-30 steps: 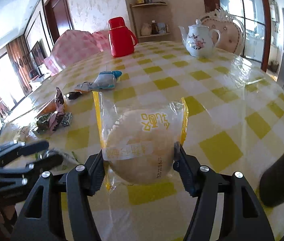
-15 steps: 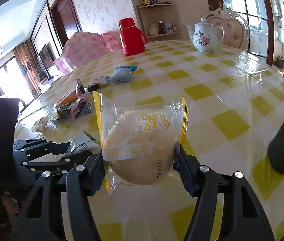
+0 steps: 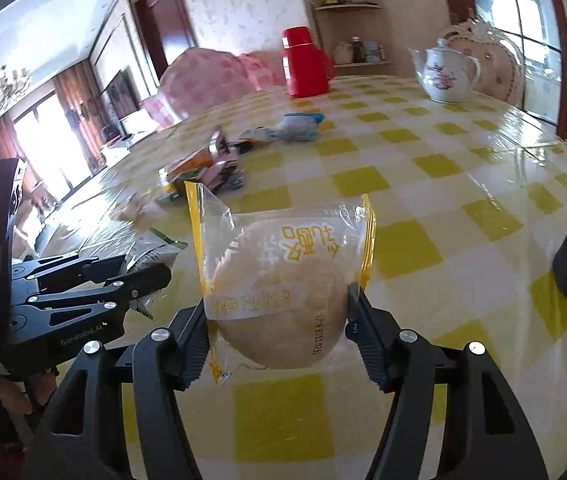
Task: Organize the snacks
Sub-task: 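Lift the bun and the green-and-white packet off the table, then carry the bun and packet over the purple box and open both grippers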
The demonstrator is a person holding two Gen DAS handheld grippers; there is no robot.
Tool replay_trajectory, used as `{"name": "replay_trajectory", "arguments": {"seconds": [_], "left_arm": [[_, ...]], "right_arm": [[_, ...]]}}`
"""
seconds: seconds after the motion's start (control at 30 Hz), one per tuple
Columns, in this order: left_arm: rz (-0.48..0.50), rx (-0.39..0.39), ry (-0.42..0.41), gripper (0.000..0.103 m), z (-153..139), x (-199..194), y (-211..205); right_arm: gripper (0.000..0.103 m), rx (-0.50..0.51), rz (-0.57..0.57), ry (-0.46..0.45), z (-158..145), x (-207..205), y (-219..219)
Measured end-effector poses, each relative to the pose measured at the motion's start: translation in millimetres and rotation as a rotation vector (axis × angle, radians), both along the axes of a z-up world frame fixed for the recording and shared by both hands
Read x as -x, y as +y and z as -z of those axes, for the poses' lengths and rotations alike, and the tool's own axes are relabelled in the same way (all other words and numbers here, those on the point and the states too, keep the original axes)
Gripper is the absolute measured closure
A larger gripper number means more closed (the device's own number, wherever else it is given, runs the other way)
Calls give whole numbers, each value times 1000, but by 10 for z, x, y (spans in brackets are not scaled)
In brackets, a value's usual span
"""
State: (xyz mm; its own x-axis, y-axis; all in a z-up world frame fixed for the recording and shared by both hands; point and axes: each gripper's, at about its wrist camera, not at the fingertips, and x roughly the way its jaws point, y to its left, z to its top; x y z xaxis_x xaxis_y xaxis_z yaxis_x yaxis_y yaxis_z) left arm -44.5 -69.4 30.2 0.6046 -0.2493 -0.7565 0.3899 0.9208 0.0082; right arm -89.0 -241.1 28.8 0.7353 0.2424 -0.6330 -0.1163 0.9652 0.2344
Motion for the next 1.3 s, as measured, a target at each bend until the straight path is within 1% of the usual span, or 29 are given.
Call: {"name": "replay_trajectory", "arguments": {"seconds": [0.3,0.47,0.67,0.87,1.0,1.2,1.3], "left_arm": [[-61,-8,-41,66,-95,451,503],[-111,-13,-69,66,-155,739,902],[-201,-15,-92,66,-216,1059,1486],[-270,-40,-91,66,-180,1292,1962],[-329,-41,-90,66,-172,1425,2319],[-404,-43,-86,66,-163,1532,2748],[-452,-58,-73,66,-127,1591,3018]], "right_arm": [[41,34,-110,-22,-120,204,518],[41,54,-205,-38,-193,367,949],[41,71,-335,-43,-227,541,1497],[41,104,-460,-34,-230,709,2047],[41,139,-549,-38,-244,839,2441],[41,175,-661,-37,-256,980,2943],[41,199,-722,-43,-266,1063,3189]]}}
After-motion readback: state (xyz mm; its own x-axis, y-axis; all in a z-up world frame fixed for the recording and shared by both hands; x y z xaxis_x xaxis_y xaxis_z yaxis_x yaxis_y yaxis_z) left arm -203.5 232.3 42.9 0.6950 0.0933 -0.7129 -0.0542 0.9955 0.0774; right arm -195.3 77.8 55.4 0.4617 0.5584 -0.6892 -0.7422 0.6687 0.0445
